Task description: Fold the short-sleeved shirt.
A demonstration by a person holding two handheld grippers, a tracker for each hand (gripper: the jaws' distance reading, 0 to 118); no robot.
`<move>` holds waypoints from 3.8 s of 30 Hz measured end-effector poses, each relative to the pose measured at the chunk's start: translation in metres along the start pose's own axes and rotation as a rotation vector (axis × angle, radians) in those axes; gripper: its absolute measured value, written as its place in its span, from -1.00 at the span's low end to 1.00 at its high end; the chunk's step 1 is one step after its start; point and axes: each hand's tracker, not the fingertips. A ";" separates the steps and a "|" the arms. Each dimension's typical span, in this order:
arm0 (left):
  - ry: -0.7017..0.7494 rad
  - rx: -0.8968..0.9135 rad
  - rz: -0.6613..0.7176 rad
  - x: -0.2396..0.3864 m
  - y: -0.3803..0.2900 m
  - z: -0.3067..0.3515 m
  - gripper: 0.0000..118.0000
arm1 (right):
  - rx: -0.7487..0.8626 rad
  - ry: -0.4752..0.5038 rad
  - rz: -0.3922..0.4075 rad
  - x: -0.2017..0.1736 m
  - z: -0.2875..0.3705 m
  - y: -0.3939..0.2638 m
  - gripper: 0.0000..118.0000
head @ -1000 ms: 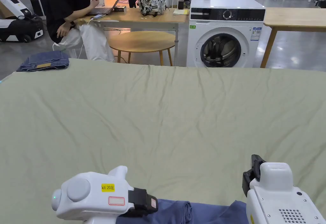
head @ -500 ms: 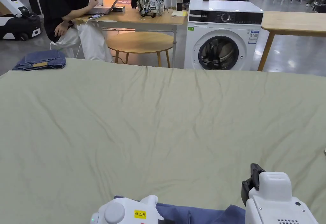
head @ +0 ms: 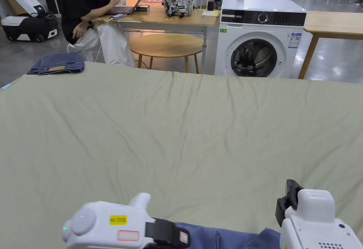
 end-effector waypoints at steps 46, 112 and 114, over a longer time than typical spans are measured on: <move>0.281 0.188 0.028 -0.051 0.027 0.157 -0.90 | -0.004 0.031 0.042 -0.017 -0.005 0.009 -1.00; 0.056 -0.175 -0.036 0.035 -0.003 -0.163 -1.00 | -0.052 -0.067 0.001 0.030 0.001 -0.003 -1.00; 0.062 -0.118 -0.068 0.040 0.005 -0.145 -1.00 | -0.048 -0.066 -0.001 0.030 0.000 0.000 -1.00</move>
